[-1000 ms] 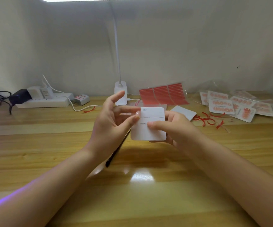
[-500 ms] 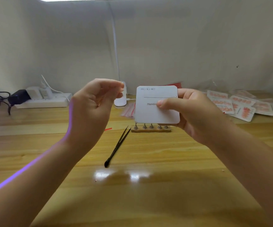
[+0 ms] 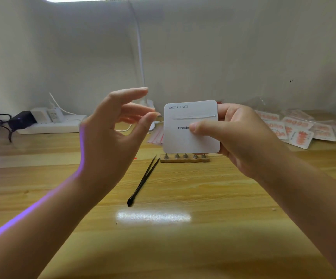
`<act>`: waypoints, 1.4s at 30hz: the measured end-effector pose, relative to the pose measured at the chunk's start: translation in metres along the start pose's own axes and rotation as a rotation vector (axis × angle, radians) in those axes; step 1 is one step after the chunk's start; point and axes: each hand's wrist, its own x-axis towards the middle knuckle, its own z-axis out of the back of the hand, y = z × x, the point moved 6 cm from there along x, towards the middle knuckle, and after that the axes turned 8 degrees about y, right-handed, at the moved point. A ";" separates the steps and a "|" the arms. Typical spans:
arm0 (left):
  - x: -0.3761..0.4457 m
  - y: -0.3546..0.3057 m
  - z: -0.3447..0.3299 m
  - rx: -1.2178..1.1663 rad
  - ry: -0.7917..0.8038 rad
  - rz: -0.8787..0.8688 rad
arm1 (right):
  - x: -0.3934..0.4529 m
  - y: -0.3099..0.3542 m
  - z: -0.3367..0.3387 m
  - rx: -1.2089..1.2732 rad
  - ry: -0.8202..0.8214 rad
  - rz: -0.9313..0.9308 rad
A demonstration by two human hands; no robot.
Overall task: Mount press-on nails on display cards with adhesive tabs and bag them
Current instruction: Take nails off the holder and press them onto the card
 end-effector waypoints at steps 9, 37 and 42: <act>-0.003 -0.010 -0.003 0.050 0.020 -0.147 | -0.002 0.000 -0.006 -0.052 0.011 0.007; -0.005 0.000 -0.010 -0.092 0.061 0.028 | 0.002 -0.009 -0.008 0.065 0.081 0.033; -0.010 0.013 -0.025 -0.316 0.209 0.232 | 0.005 -0.013 -0.007 0.112 0.071 0.016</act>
